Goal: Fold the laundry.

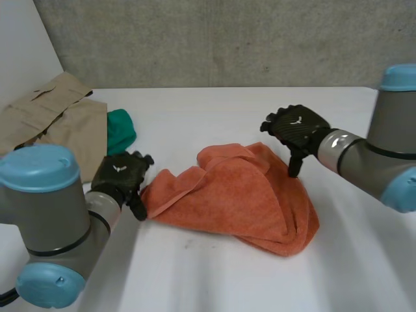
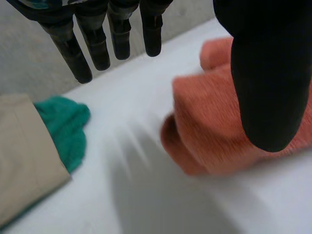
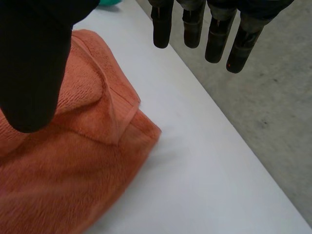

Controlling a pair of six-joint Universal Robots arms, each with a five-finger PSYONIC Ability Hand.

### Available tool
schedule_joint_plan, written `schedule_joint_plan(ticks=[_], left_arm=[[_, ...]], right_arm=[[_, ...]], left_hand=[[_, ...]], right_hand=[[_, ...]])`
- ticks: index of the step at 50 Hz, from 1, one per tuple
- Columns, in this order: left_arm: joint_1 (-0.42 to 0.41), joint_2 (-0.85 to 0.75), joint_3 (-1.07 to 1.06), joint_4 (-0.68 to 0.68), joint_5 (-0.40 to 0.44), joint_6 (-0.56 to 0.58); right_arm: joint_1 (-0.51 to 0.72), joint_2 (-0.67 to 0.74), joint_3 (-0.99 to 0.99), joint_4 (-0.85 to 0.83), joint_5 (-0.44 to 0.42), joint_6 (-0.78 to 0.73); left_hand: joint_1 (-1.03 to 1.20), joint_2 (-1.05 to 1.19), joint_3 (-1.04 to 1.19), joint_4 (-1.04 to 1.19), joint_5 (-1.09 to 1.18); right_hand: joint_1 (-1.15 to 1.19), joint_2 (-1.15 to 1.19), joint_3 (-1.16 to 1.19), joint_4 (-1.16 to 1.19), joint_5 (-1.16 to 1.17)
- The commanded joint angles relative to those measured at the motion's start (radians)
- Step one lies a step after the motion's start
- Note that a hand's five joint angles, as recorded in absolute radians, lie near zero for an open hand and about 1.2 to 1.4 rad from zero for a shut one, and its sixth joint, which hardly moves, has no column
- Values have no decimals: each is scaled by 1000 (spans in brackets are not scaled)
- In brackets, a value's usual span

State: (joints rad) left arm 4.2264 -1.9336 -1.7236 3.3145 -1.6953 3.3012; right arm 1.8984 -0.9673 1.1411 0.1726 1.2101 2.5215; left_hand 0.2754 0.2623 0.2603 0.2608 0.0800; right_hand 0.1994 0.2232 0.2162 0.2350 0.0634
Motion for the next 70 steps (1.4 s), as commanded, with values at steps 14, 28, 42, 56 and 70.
schedule_joint_plan(ticks=[14, 28, 42, 56, 70], left_arm=[[-13, -113, 22, 60, 6, 6], [-16, -88, 81, 102, 5, 11], [-31, 10, 223, 117, 6, 14], [-11, -126, 767, 403, 3, 306], [-31, -78, 558, 546, 2, 359]], right_arm=[[11, 446, -457, -27, -75, 304], [11, 548, -567, 53, -124, 374], [21, 576, -650, 39, -104, 480], [18, 159, -486, -573, 267, 458], [-18, -120, -119, -665, 171, 402]], left_hand=[[625, 638, 640, 639, 645], [1121, 1134, 1136, 1135, 1142], [1121, 1134, 1136, 1135, 1142], [1121, 1134, 1136, 1135, 1142], [1121, 1134, 1136, 1135, 1142]], right_hand=[[229, 205, 212, 193, 190], [414, 390, 397, 378, 375], [1197, 1173, 1180, 1161, 1158], [1197, 1173, 1180, 1161, 1158], [1197, 1173, 1180, 1161, 1158]])
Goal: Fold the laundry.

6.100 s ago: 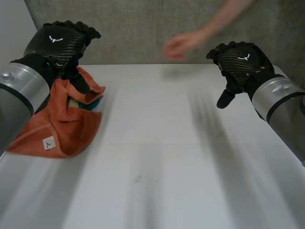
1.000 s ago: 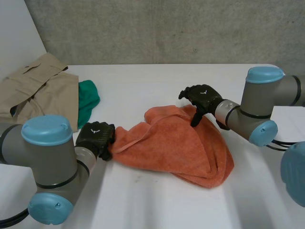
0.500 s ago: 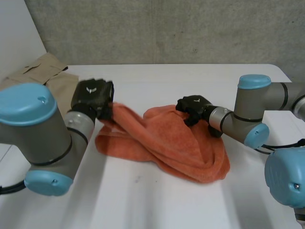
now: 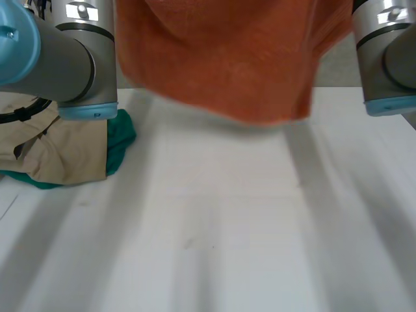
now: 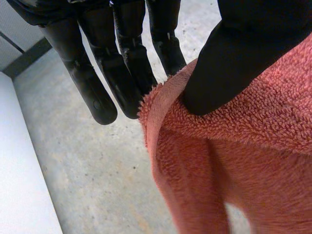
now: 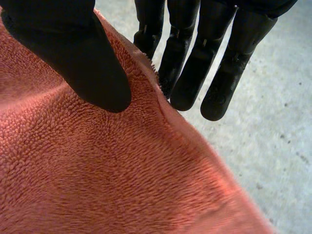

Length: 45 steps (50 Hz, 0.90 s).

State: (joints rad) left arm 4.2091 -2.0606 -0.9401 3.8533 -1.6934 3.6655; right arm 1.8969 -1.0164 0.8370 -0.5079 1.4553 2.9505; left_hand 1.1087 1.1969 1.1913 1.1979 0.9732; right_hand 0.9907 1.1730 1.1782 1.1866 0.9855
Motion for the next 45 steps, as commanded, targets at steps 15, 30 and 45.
schedule_joint_plan(ticks=[15, 30, 45], left_arm=[[-26, 57, -778, 8, 5, 1], [-24, 51, -822, 8, 5, -2], [-15, 51, -822, 8, 1, -9]], right_arm=[[-71, -117, 727, 182, -259, -232], [-156, -97, 737, 330, -260, -35], [-277, -18, 688, 565, -273, 161]], left_hand=[[288, 199, 205, 198, 249], [273, 185, 191, 184, 234], [262, 173, 179, 172, 222]], right_hand=[[406, 223, 218, 210, 236], [-655, -837, -843, -851, -824], [-653, -836, -841, -849, -823]])
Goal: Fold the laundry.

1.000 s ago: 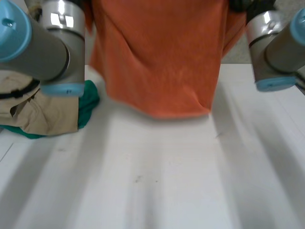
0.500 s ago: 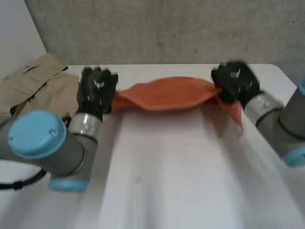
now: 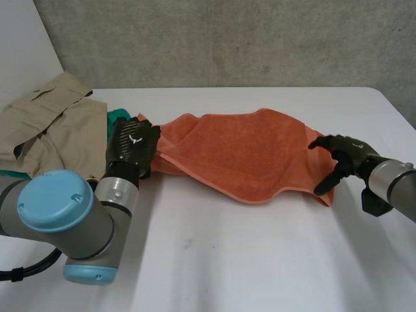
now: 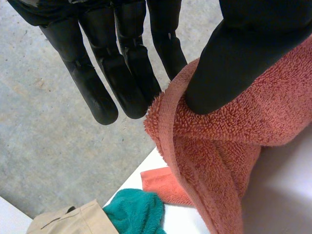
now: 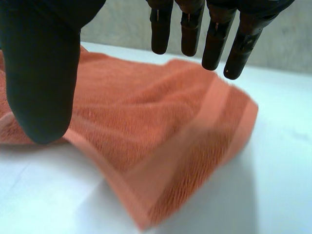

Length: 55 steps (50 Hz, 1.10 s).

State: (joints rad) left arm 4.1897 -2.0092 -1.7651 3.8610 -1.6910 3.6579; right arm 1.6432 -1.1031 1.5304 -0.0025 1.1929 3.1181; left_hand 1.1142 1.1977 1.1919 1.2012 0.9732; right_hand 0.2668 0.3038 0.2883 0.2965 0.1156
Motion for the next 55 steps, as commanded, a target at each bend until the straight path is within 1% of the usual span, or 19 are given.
schedule_joint_plan(ticks=[1, 6, 10, 13, 14, 15, 19, 21, 23, 24, 25, 29, 31, 34, 38, 39, 46, 52, 55], left_arm=[[3, 0, 4, 0, -1, -1], [4, 0, 6, 0, -1, -1], [7, 0, 6, 0, -1, -1], [10, -2, 6, 0, -1, -2], [12, -2, 4, 0, -1, -2], [12, -2, 4, 0, -1, -2], [13, -2, -1, -1, -1, -2], [13, -2, -4, -5, -1, -1], [13, -2, -5, -14, -1, -2], [13, -2, -8, -30, -1, -2], [13, -2, -8, -41, -1, -2], [24, -2, -8, -110, 2, -7], [36, -2, -7, -159, 16, -18], [56, -2, -8, -208, 51, -36], [108, 3, -7, -276, 120, -74], [133, 9, -8, -296, 143, -85], [222, 23, -16, -353, 209, -94], [231, 21, -48, -377, 284, -93], [224, 20, -54, -368, 292, -91]], right_arm=[[-22, 78, -7, 59, -10, -15], [-19, 138, -22, 46, -10, -78], [-16, 187, -61, 21, -9, -101], [-14, 218, -96, -1, -10, -99], [-14, 223, -105, -4, -9, -99], [-14, 230, -125, -10, -6, -96], [-20, 218, -148, -13, -2, -99], [-20, 204, -145, -13, -2, -113], [-28, 161, -144, -13, 1, -127], [-31, 146, -144, -8, 1, -137], [-34, 134, -145, -5, 1, -150], [-69, 97, -130, -5, 2, -249], [-97, 75, -112, -1, 5, -344], [-141, 33, -76, -4, 30, -507], [-158, 16, -41, -7, 51, -630], [-160, 16, -38, -7, 53, -641], [-158, 16, -33, -4, 59, -647], [-158, 16, -19, -4, 54, -645], [-158, 16, -16, -4, 51, -644]], left_hand=[[256, 172, 178, 169, 222], [256, 172, 178, 169, 222], [256, 172, 178, 169, 222], [247, 164, 170, 160, 214], [236, 152, 158, 149, 202], [224, 140, 146, 137, 190], [186, 102, 108, 99, 152], [89, 6, 11, 2, 56], [-43, -126, -120, -130, -76], [-226, -310, -304, -314, -260], [-307, -390, -385, -394, -340], [-574, -658, -652, -661, -608], [-700, -784, -778, -787, -734], [-733, -817, -811, -820, -767], [-736, -820, -814, -823, -770], [-736, -820, -814, -823, -770], [-713, -796, -791, -800, -746], [-663, -747, -741, -750, -697], [-631, -714, -708, -718, -664]], right_hand=[[85, 48, 64, 55, 62], [182, 145, 161, 152, 159], [346, 309, 325, 317, 323], [639, 602, 617, 609, 616], [800, 763, 779, 770, 777], [1126, 1089, 1105, 1096, 1103], [1129, 1092, 1108, 1100, 1106], [1129, 1092, 1108, 1100, 1106], [1129, 1092, 1108, 1100, 1106], [1129, 1092, 1108, 1100, 1106], [1129, 1092, 1108, 1100, 1106], [1129, 1092, 1108, 1100, 1106], [1129, 1092, 1108, 1100, 1106], [1129, 1092, 1108, 1100, 1106], [1129, 1092, 1108, 1100, 1106], [1129, 1092, 1108, 1100, 1106], [1129, 1092, 1108, 1100, 1106], [1129, 1092, 1108, 1100, 1106], [1129, 1092, 1108, 1100, 1106]])
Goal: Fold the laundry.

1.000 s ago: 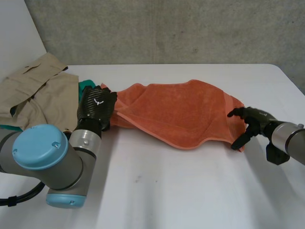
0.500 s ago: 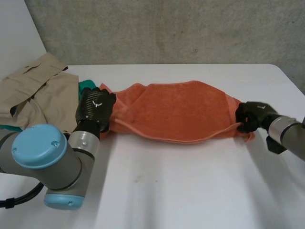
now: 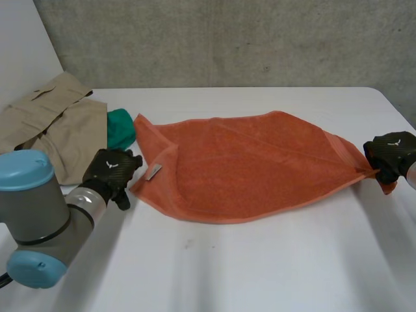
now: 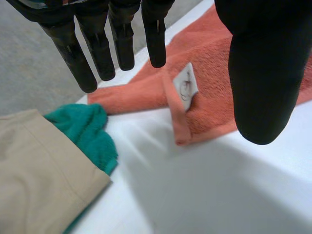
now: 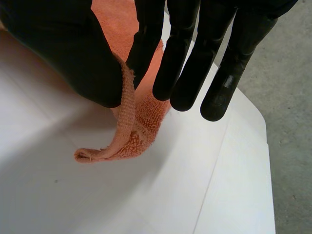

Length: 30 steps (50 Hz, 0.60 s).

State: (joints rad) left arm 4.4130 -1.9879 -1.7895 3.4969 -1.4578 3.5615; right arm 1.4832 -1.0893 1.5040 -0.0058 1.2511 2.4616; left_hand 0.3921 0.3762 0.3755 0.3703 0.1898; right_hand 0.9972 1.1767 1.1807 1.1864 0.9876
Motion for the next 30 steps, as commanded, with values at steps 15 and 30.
schedule_joint_plan(ticks=[15, 30], left_arm=[[9, -103, 94, 36, 102, 80], [2, -189, 182, 28, 111, 89]], right_arm=[[2, 3, 18, 0, -9, 13], [0, 3, 25, -2, -15, 13]], left_hand=[[224, 239, 240, 245, 251], [259, 275, 275, 281, 286]], right_hand=[[399, 220, 216, 210, 234], [399, 220, 216, 210, 234]])
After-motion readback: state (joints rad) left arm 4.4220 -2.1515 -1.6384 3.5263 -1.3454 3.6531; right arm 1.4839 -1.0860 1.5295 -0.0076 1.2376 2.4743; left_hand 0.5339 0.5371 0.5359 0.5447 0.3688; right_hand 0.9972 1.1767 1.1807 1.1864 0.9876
